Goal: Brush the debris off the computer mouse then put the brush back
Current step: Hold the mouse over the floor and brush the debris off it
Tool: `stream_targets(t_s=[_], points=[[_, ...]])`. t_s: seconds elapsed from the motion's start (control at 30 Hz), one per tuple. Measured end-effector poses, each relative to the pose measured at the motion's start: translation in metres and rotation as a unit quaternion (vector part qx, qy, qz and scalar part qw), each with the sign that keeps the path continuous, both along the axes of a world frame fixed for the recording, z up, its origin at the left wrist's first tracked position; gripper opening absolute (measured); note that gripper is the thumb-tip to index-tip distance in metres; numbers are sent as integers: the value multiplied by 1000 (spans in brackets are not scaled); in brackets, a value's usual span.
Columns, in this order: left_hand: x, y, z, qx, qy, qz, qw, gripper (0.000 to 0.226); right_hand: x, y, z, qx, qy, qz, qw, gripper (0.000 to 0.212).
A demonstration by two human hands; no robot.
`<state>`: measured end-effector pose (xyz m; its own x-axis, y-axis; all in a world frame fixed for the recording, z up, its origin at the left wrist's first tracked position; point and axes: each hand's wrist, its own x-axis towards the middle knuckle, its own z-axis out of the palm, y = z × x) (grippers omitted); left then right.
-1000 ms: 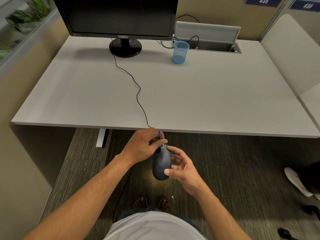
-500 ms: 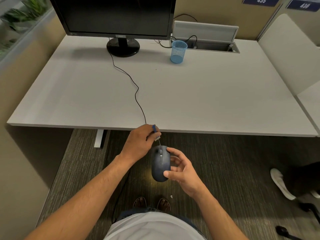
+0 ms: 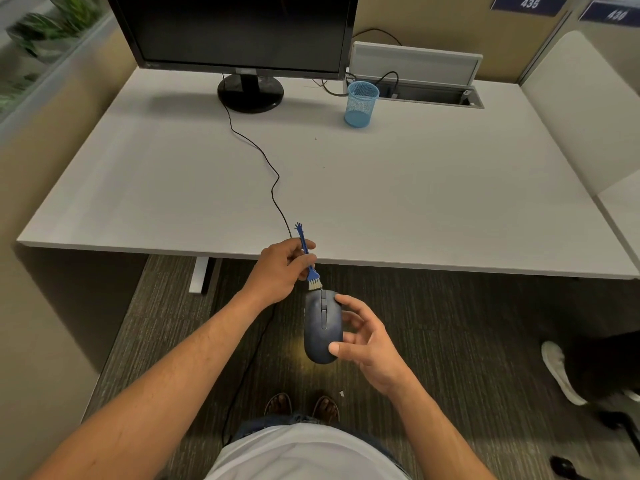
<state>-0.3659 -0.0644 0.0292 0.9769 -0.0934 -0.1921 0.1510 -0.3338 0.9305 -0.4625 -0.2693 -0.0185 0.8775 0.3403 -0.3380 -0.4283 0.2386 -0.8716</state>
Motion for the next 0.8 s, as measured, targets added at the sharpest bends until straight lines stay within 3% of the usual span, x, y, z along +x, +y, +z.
stream_targets(t_s=[0.17, 0.43, 0.6, 0.8], points=[[4, -8, 3, -18, 12, 1, 1000, 23, 1, -1, 2, -1, -2, -4, 1000, 80], [5, -2, -3, -27, 63, -25, 997, 9, -2, -2, 1, -1, -2, 0, 1000, 79], [5, 9, -9, 8, 79, -57, 995, 7, -4, -4, 0, 4, -1, -6, 1000, 80], [7, 15, -8, -50, 75, -8, 996, 8, -3, -7, 3, 18, 5, -10, 1000, 80]])
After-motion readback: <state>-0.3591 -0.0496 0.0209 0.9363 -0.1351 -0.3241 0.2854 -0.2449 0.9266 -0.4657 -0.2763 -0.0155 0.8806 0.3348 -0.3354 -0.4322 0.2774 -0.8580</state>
